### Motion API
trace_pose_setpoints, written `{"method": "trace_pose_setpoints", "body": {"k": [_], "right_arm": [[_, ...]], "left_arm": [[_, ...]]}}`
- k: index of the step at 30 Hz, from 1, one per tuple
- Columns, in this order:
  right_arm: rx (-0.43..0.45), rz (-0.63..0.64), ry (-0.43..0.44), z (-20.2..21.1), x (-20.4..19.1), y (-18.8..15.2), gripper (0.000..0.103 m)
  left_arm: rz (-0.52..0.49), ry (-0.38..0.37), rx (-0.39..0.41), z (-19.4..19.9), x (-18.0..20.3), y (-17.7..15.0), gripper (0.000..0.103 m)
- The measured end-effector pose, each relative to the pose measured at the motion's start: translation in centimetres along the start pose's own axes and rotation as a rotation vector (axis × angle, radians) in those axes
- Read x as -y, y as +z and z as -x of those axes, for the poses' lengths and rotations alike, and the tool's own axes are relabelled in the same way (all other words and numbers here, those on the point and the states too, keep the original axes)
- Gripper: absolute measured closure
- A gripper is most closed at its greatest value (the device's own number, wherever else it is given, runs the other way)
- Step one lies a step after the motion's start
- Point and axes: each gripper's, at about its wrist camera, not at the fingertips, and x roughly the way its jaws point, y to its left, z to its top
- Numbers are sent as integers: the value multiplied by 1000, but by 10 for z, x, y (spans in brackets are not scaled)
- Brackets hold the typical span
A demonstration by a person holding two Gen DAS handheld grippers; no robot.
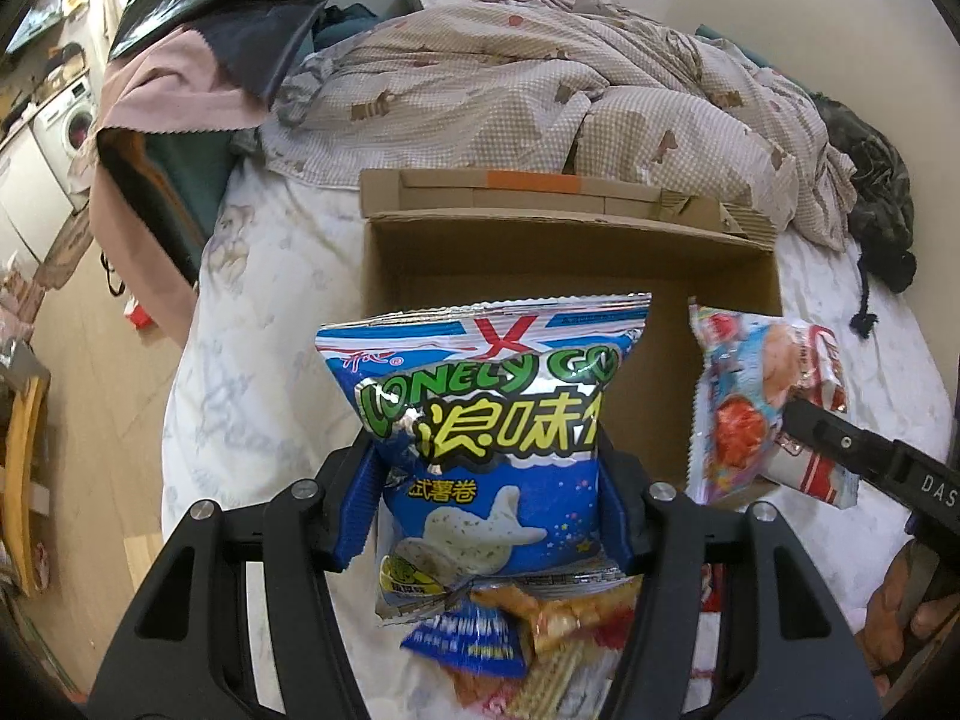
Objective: Organize snacks
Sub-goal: 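Lower both held bags into the cardboard box and open both grippers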
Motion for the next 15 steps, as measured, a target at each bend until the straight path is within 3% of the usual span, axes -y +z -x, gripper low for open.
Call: {"method": "trace_pose_setpoints", "body": {"k": [7, 15], "right_arm": [[-67, 45, -10, -39, -1, 7, 74], [-126, 68, -23, -67, -3, 7, 74]], "left_arm": [[-21, 1, -29, -34, 6, -1, 46], [-28, 16, -26, -47, 7, -2, 46]]}}
